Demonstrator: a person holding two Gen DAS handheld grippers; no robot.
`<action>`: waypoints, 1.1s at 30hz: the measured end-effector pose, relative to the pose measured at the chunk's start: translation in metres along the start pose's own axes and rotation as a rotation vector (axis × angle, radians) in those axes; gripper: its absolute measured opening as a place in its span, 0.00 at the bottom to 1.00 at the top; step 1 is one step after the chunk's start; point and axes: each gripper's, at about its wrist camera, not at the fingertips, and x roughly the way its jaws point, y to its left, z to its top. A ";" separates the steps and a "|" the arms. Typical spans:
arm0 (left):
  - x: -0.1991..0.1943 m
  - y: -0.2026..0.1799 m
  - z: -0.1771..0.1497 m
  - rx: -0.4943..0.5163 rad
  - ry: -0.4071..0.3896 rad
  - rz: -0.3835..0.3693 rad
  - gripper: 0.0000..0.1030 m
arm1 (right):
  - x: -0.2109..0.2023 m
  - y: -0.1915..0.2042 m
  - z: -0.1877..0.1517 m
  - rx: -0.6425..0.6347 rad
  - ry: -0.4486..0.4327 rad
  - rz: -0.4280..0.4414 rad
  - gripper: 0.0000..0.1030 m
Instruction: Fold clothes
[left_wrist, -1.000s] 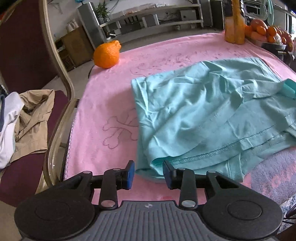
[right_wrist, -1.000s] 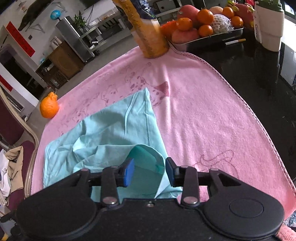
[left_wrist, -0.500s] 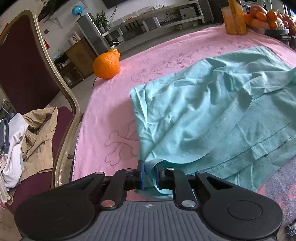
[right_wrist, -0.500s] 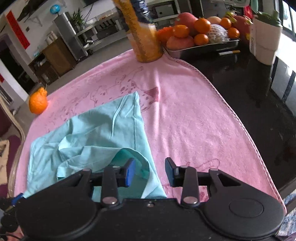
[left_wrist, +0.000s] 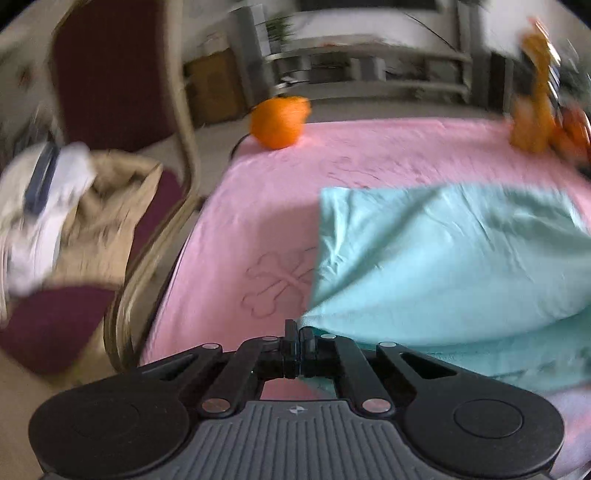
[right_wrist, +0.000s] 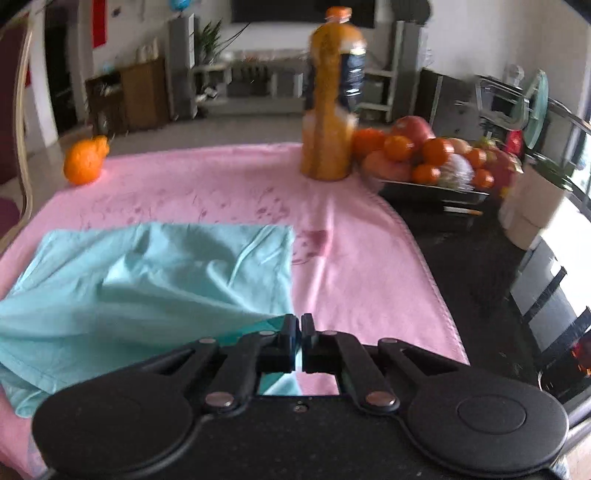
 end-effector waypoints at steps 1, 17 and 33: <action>-0.001 0.003 -0.002 -0.030 0.008 -0.008 0.02 | -0.005 -0.006 -0.002 0.022 -0.007 -0.002 0.02; -0.026 0.011 -0.028 -0.098 0.056 -0.029 0.24 | -0.005 -0.048 -0.027 0.252 0.171 0.153 0.41; -0.017 -0.021 -0.031 0.107 0.104 0.043 0.41 | 0.019 -0.037 -0.024 0.284 0.233 0.166 0.20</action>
